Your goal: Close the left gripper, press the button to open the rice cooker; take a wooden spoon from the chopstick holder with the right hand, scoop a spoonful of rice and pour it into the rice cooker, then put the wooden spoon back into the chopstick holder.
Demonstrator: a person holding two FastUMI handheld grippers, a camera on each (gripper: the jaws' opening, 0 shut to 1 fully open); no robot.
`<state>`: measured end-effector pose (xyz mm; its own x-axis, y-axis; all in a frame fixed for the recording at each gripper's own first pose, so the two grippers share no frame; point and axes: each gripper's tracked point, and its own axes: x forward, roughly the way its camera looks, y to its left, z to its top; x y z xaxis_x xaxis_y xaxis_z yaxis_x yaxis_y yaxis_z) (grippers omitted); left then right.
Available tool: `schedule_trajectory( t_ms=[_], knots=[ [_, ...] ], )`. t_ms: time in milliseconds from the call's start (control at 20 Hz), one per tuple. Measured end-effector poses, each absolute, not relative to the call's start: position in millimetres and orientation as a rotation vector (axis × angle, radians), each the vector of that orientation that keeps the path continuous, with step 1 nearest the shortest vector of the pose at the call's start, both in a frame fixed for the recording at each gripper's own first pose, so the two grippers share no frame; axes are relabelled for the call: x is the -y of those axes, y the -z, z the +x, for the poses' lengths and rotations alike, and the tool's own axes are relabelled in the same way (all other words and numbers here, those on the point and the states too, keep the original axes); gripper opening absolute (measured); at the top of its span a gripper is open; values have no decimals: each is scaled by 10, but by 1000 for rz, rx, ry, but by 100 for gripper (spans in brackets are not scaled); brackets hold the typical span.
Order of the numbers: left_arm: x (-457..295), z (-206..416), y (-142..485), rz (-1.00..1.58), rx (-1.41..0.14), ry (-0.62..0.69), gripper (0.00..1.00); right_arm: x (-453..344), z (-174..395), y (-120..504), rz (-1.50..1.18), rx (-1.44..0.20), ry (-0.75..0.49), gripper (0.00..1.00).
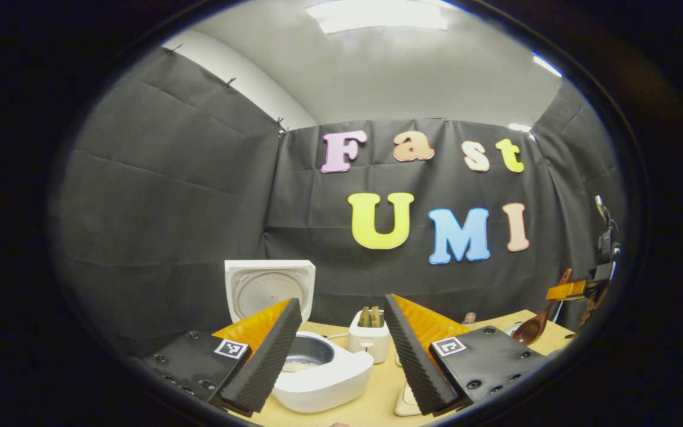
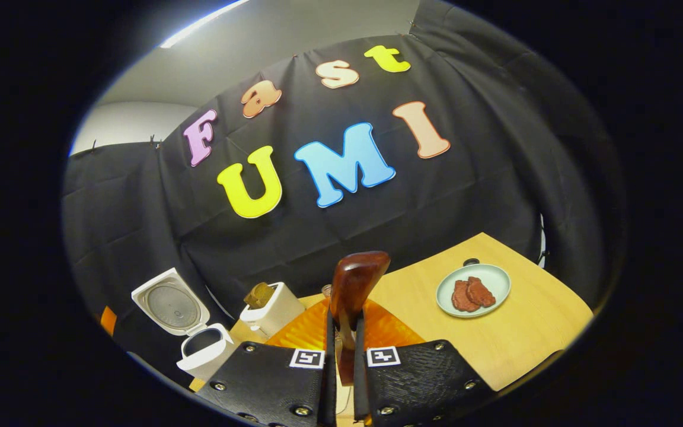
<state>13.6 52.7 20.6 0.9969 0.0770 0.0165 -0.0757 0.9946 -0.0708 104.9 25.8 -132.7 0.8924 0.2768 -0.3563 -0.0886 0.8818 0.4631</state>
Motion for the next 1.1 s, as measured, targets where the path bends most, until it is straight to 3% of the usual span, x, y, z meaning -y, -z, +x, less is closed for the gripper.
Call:
schedule_trajectory(
  t_ms=[500,1100],
  knots=[
    [-326,56,-258,-26,5,-70,99,175,853,2088,353,-520,-112,11],
    [-417,-59,-279,19,-7,-109,96,111,682,2755,379,-638,-117,13]
  ],
)
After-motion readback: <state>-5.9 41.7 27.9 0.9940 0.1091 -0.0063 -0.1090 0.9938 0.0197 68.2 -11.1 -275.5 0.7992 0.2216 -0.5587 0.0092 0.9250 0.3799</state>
